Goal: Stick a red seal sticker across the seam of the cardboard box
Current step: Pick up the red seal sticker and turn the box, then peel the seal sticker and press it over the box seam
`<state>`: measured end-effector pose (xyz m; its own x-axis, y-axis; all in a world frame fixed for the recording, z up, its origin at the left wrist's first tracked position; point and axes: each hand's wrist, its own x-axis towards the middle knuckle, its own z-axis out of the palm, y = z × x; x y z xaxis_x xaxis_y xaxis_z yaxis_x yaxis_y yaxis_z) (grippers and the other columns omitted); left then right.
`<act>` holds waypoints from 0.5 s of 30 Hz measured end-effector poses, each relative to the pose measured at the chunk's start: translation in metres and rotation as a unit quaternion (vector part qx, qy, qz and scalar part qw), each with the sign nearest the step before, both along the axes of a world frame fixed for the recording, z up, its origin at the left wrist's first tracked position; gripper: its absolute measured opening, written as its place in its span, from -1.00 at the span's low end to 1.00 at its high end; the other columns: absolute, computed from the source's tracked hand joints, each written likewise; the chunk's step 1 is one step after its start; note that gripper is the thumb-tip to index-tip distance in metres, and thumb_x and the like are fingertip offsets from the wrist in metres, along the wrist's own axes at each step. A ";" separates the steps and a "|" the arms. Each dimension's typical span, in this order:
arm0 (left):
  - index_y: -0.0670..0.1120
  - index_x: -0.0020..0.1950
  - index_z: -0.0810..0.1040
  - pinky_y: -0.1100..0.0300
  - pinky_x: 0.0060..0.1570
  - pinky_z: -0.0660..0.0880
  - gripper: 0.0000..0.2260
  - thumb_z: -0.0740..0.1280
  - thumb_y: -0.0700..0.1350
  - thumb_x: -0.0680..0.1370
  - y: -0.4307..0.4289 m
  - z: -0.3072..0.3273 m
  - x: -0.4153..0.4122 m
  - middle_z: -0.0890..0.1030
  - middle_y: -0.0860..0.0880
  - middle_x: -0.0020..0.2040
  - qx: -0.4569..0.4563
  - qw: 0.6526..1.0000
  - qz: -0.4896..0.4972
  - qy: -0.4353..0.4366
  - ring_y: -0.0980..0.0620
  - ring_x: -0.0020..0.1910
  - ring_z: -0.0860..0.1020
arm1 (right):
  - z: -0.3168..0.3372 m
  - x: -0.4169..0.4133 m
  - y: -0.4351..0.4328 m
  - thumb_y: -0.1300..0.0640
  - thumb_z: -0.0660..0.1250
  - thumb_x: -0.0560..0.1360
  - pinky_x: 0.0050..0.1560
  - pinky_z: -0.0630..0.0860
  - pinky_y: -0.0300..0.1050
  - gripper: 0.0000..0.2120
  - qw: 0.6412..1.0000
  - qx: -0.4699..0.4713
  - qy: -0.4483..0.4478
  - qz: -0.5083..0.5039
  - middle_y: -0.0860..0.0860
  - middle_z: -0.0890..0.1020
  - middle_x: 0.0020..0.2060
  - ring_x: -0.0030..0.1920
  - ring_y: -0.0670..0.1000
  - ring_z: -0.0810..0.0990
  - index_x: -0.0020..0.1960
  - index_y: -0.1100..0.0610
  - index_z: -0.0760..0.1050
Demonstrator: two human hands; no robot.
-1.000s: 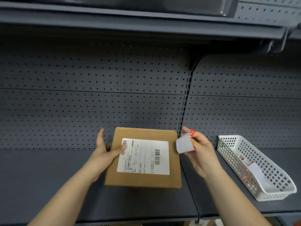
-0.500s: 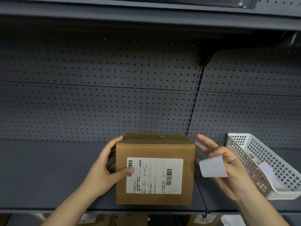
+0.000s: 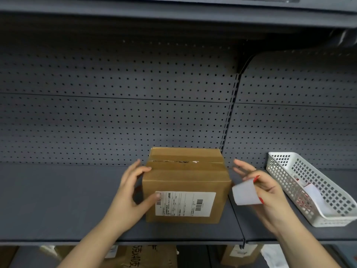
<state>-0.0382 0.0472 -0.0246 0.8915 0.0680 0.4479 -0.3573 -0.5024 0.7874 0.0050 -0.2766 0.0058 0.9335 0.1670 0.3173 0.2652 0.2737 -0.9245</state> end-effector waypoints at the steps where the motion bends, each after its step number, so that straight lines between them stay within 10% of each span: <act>1: 0.38 0.27 0.30 0.02 0.34 0.30 -0.55 0.36 0.19 0.43 0.000 0.006 0.000 0.17 0.14 0.51 -0.004 1.000 0.005 -0.025 0.14 0.47 0.20 | 0.008 0.001 -0.002 -0.08 0.62 0.11 0.24 0.51 0.13 -0.68 1.000 -0.020 -0.018 -0.016 -0.03 0.65 0.20 0.27 0.05 0.56 -0.28 0.06 0.61; 8: 0.19 0.15 0.48 -0.10 0.11 0.50 -0.72 0.16 0.20 0.50 -0.030 0.099 0.017 0.50 0.02 0.19 -0.074 0.991 -0.012 -0.112 0.06 0.12 0.52 | 0.086 0.009 0.038 0.22 0.37 0.48 -0.16 0.56 -0.08 -0.93 0.953 -0.241 -0.154 0.097 0.20 0.70 -0.12 -0.18 0.07 0.66 -0.13 0.16 0.48; 15: 0.17 0.16 0.38 0.11 -0.19 0.54 -0.45 0.48 0.24 0.25 -0.076 0.127 0.038 0.52 0.01 -0.05 0.037 0.993 -0.111 0.013 0.07 -0.21 0.53 | 0.089 0.022 0.081 0.36 0.36 0.39 -0.32 0.36 -0.31 -0.73 0.927 -0.331 -0.161 0.067 -0.23 0.53 -0.41 -0.41 -0.22 0.41 -0.16 0.02 0.39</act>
